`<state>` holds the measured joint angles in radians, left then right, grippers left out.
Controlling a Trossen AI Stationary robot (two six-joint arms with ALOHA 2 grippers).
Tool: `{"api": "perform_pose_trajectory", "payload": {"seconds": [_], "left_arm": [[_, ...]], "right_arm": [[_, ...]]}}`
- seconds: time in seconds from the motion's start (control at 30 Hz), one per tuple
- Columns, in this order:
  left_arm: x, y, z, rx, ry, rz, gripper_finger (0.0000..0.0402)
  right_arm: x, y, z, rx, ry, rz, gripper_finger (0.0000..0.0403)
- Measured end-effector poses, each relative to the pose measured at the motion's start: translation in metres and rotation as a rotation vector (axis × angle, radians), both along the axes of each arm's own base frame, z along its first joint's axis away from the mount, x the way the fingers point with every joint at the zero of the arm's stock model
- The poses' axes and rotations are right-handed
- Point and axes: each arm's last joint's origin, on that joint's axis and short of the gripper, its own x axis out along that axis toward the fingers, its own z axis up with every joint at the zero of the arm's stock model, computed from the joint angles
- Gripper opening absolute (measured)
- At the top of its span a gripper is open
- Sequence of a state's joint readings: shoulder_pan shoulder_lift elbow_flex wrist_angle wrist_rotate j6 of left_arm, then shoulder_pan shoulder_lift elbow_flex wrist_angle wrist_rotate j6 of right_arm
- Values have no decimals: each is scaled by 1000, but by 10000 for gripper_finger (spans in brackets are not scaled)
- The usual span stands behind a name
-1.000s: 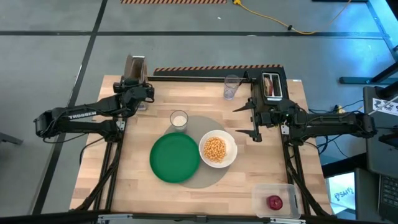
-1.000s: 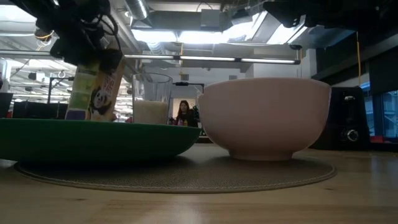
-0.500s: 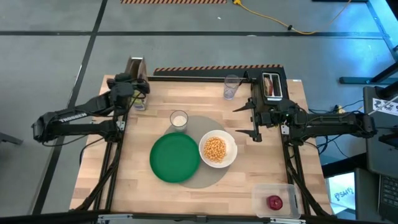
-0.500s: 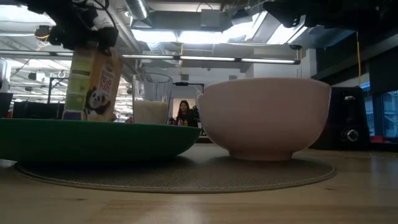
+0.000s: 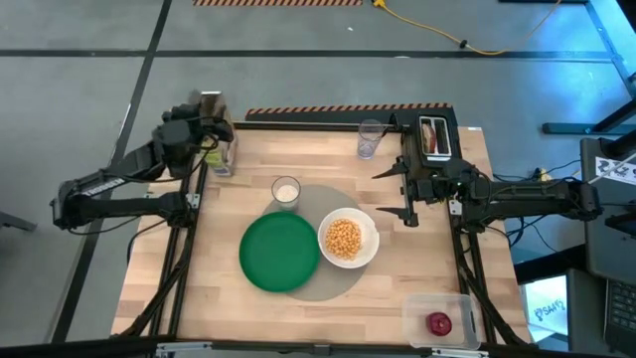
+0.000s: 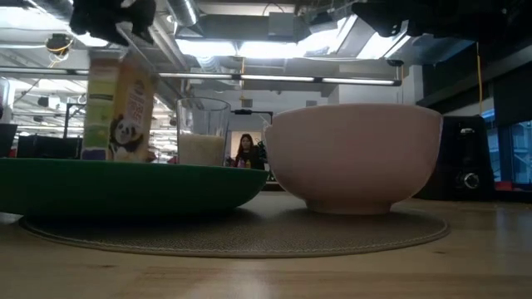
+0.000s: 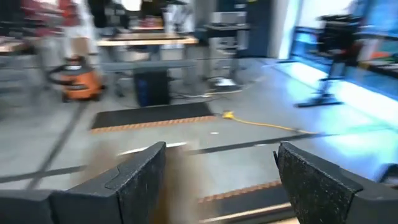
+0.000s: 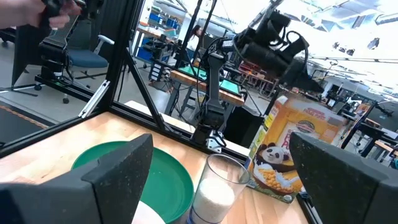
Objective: Arrange a breakfast setting
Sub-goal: Put the toasted bagel on top of green plate
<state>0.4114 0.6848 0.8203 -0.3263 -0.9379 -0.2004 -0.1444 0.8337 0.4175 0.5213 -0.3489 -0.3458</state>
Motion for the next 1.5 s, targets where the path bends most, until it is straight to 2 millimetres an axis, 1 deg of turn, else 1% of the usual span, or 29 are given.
{"api": "perform_pose_trajectory", "payload": {"seconds": [0.17,0.27,0.5,0.6,0.67,0.87,1.07,1.3,1.5], "left_arm": [[1,-4,20,-3,-76,-221,292],[2,-7,27,-4,-102,-326,293],[5,-12,28,-12,-109,-412,293],[8,-16,29,-6,-100,-450,293],[10,-19,30,12,-86,-502,293],[23,-32,30,25,-56,-753,292],[41,-46,23,-19,-12,-989,292],[66,-63,11,-64,55,-1102,292],[83,-83,1,-92,108,-1204,292]], "right_arm": [[0,0,0,-1,-4,0,364],[0,0,0,-1,-5,0,364],[0,0,0,0,1,-1,364],[1,-1,2,6,16,-37,364],[2,-2,6,10,37,-62,364],[5,-5,30,-40,109,-139,364],[1,-9,54,-85,250,-321,364],[-12,-14,77,-114,414,-536,364],[-23,-17,89,-69,494,-711,364]]}}
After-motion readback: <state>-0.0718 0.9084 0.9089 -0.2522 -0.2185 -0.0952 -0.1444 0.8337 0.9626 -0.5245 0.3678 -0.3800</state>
